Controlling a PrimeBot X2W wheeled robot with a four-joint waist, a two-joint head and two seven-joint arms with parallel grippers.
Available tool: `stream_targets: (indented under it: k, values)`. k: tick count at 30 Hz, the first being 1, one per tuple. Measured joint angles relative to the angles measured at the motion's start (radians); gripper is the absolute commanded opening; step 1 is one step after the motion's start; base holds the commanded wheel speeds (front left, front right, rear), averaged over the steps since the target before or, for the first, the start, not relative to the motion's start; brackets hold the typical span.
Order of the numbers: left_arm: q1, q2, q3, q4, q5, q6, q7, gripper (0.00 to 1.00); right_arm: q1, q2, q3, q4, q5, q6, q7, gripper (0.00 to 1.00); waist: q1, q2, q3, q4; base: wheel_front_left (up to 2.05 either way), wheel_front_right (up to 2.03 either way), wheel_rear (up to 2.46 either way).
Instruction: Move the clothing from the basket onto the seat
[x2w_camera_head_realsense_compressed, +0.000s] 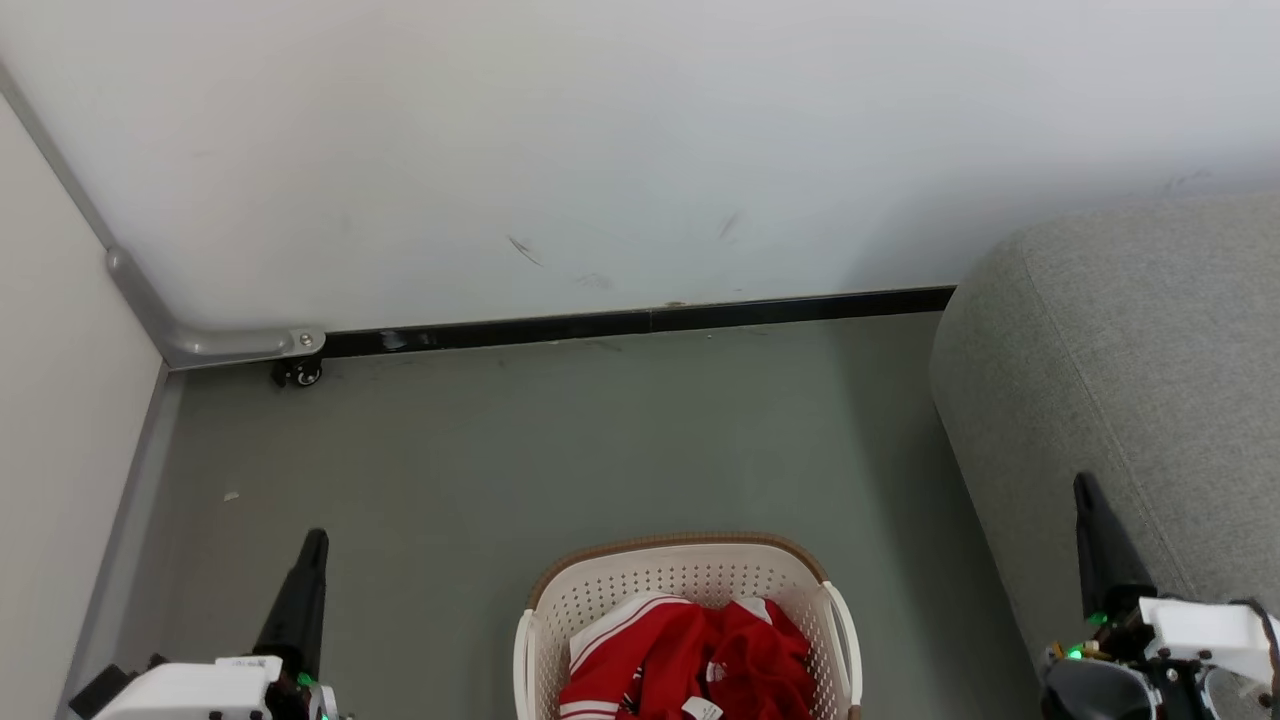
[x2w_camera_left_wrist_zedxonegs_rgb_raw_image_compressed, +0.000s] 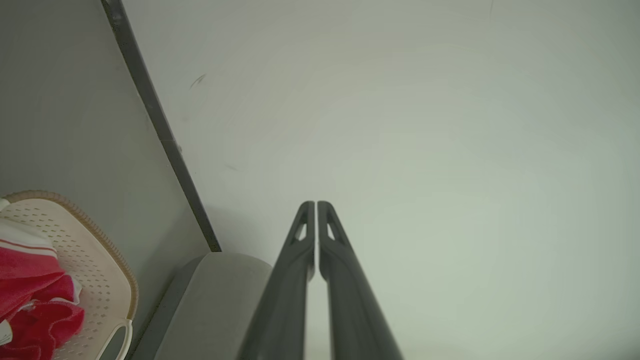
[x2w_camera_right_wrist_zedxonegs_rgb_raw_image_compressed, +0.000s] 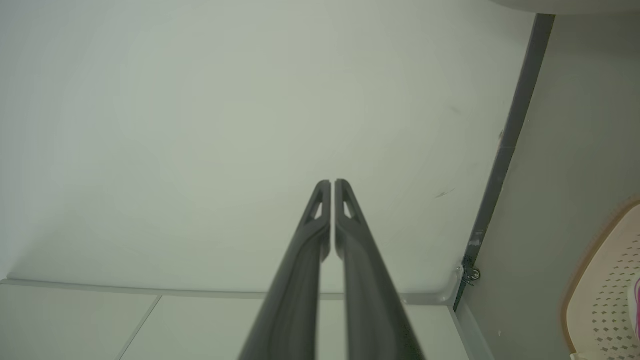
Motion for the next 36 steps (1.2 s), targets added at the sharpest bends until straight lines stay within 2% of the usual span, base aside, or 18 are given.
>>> stream_targets:
  k: [5, 22, 29, 36]
  values:
    - [0.038, -0.02, -0.005, 0.048, 0.0, 0.001, 0.0, 1.0, 0.054, 0.014, 0.003, 0.048, 0.0, -0.002, 0.0, 1.0, 0.0, 0.0, 0.0, 0.0, 0.0, 0.0, 0.0]
    - [0.041, -0.017, -0.058, 0.024, 0.081, 0.001, -0.062, 1.0, 0.061, 0.014, 0.031, 0.021, -0.063, -0.001, -0.06, 1.0, 0.0009, 0.0, -0.002, 0.0, 0.0, 0.0, 0.0]
    - [0.041, -0.016, -0.078, 0.012, 0.15, 0.002, -0.085, 1.0, 0.061, -0.001, 0.047, 0.012, -0.141, -0.001, -0.086, 1.0, 0.0051, 0.0, -0.006, 0.001, 0.0, 0.0, 0.0]
    - [0.04, -0.01, -0.096, -0.006, 0.258, 0.01, -0.109, 1.0, 0.062, -0.01, 0.055, 0.004, -0.24, -0.001, -0.11, 1.0, 0.0115, 0.0, -0.013, 0.002, 0.0, 0.0, 0.0]
